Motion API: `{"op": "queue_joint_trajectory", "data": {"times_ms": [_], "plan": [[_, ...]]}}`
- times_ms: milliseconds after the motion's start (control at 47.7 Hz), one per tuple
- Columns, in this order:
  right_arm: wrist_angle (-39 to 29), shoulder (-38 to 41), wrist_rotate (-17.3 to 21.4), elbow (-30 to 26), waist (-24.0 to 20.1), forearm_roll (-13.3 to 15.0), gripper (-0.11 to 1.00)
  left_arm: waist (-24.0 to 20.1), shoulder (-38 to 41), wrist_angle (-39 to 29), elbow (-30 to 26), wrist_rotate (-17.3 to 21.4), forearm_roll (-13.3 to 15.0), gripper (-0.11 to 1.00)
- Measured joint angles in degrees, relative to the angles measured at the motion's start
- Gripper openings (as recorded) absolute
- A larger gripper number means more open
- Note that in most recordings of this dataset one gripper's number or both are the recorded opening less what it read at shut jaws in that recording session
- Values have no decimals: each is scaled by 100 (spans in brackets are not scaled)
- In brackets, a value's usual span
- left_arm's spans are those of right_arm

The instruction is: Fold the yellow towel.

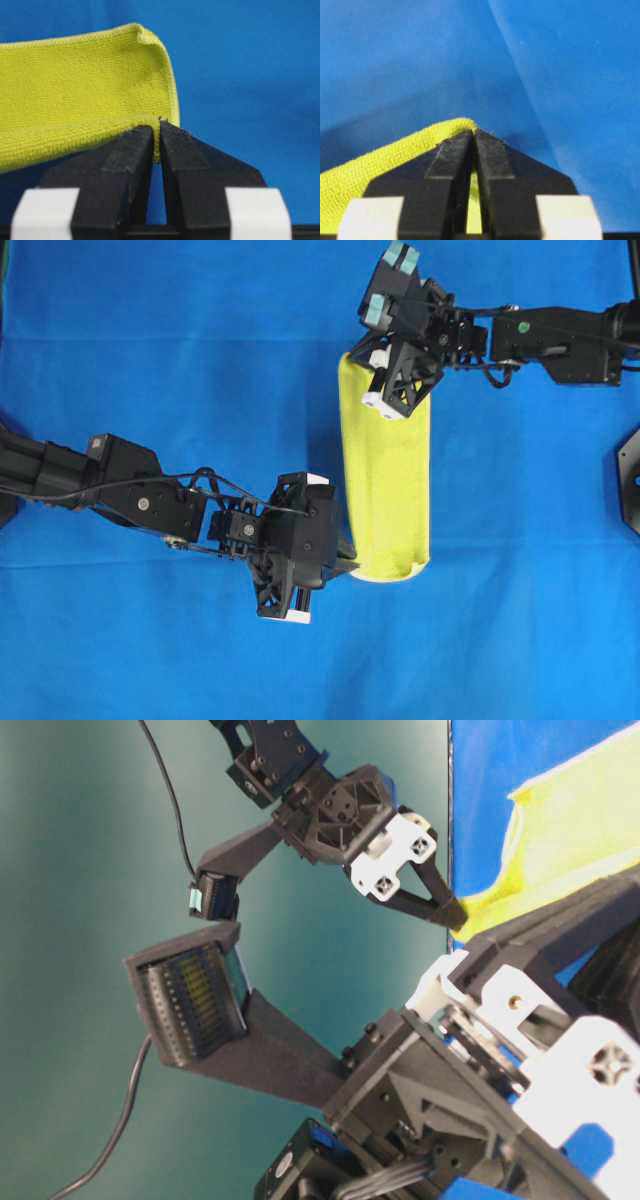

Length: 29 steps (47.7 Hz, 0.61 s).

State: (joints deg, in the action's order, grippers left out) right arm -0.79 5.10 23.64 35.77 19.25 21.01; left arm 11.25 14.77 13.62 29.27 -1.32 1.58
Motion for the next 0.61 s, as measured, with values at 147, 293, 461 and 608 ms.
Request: {"op": "queue_joint_trajectory", "data": {"times_ms": [147,293,461,608], "plan": [[18,18,-9,-9,-9,26,5,0,9,0,9,-9,0,21],[18,18,-9,-9,-9,35,47,-18,-9,-53,88,0,0,66],[9,-35,-35,9,-26,62,64,-53,-202,-378,158,0,0,79],[-62,-448,-53,149,-62,105,62,-53,-598,-879,185,0,0,74]]}}
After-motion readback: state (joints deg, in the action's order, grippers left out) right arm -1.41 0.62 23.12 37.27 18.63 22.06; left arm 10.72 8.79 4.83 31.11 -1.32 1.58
